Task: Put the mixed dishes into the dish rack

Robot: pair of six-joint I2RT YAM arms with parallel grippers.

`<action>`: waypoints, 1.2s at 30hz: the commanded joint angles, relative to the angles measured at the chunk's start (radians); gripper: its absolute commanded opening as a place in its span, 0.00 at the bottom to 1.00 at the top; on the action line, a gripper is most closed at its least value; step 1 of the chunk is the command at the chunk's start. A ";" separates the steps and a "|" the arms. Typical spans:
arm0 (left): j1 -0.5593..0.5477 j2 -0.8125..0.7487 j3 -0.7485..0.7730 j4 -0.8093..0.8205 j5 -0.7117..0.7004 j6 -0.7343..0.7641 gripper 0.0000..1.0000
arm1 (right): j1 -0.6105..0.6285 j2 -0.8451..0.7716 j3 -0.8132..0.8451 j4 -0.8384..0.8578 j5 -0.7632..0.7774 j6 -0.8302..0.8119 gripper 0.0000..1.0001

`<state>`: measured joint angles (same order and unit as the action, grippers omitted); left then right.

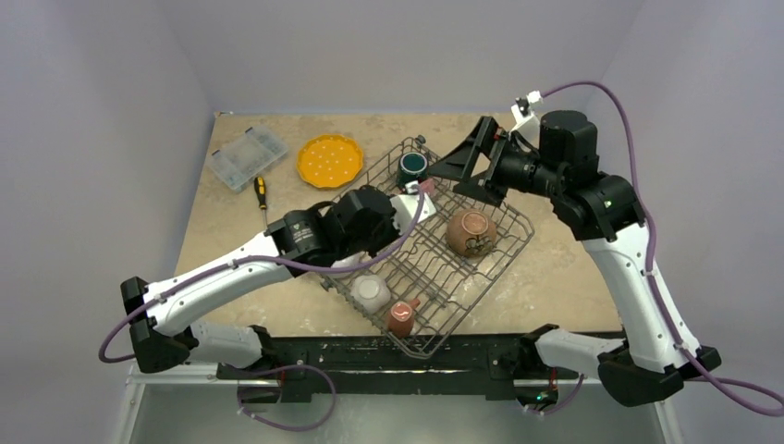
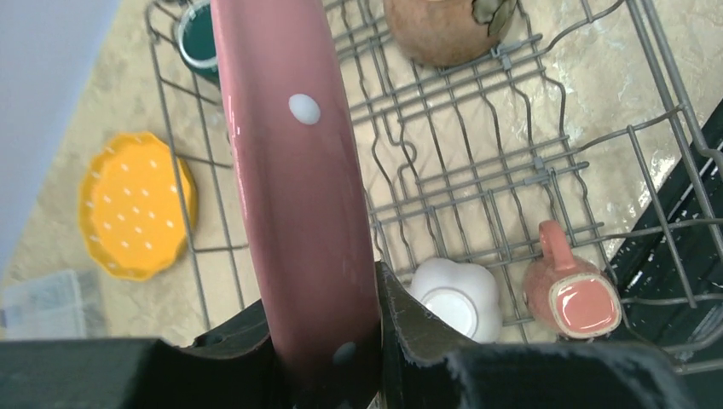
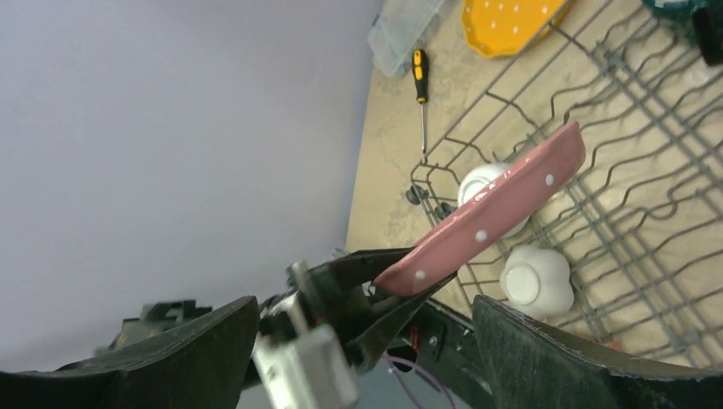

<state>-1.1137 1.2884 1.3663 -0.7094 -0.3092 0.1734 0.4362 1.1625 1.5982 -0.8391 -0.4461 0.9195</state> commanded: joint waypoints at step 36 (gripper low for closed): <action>0.637 0.418 0.331 -0.093 0.862 -0.283 0.00 | -0.164 0.145 0.155 -0.124 -0.027 -0.262 0.98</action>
<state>-0.4774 1.7180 1.6047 -0.8330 0.4881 -0.1173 0.2813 1.3193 1.7329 -0.9688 -0.4488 0.6807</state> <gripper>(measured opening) 0.253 0.979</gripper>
